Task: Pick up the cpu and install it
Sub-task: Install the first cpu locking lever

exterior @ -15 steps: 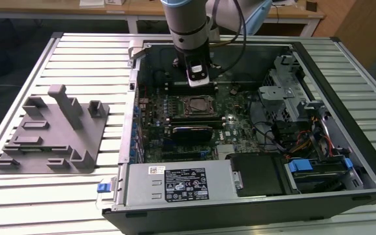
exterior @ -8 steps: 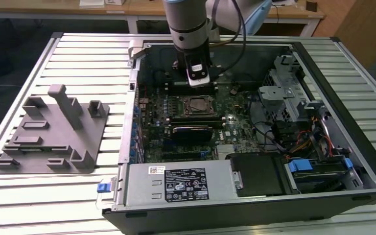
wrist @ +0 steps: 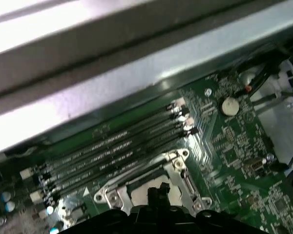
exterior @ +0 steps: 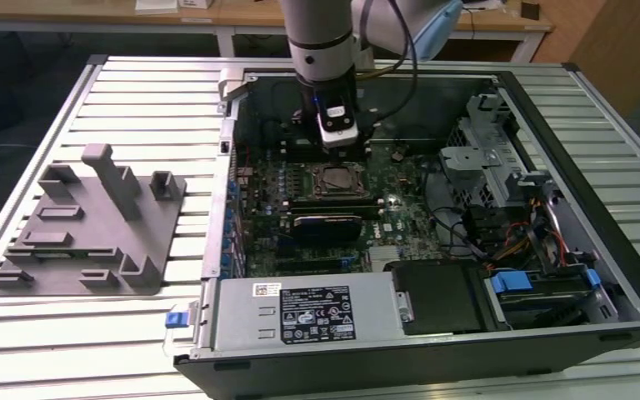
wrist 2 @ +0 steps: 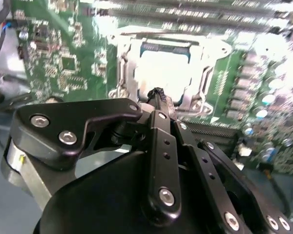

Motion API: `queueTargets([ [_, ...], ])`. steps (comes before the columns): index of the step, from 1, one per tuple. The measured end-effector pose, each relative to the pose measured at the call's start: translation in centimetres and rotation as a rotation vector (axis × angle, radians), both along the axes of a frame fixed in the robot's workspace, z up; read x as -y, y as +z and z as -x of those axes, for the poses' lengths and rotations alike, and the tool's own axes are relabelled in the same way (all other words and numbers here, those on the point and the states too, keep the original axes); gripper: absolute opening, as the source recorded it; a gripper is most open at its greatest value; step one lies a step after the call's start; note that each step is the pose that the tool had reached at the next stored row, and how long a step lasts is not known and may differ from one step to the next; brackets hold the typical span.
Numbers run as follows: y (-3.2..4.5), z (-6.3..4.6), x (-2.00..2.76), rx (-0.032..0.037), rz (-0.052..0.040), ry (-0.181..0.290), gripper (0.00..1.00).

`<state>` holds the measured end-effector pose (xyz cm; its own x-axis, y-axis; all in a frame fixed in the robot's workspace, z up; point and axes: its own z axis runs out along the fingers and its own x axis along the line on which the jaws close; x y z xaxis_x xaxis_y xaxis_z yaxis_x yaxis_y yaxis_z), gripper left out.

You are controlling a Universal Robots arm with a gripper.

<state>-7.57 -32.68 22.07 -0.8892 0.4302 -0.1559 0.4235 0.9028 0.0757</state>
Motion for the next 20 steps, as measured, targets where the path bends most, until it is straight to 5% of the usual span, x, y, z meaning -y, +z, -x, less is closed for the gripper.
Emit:
queueTargets([
  [2,-0.02,0.00,0.00,-0.0147,0.0247,0.002,0.11],
  [4,-0.04,0.00,0.00,-0.0261,0.0366,0.003,0.11],
  [14,-0.04,-0.01,0.00,-0.0285,0.0372,0.003,0.11],
  [20,-0.10,-0.79,0.02,-0.0945,0.0371,0.004,0.11],
])
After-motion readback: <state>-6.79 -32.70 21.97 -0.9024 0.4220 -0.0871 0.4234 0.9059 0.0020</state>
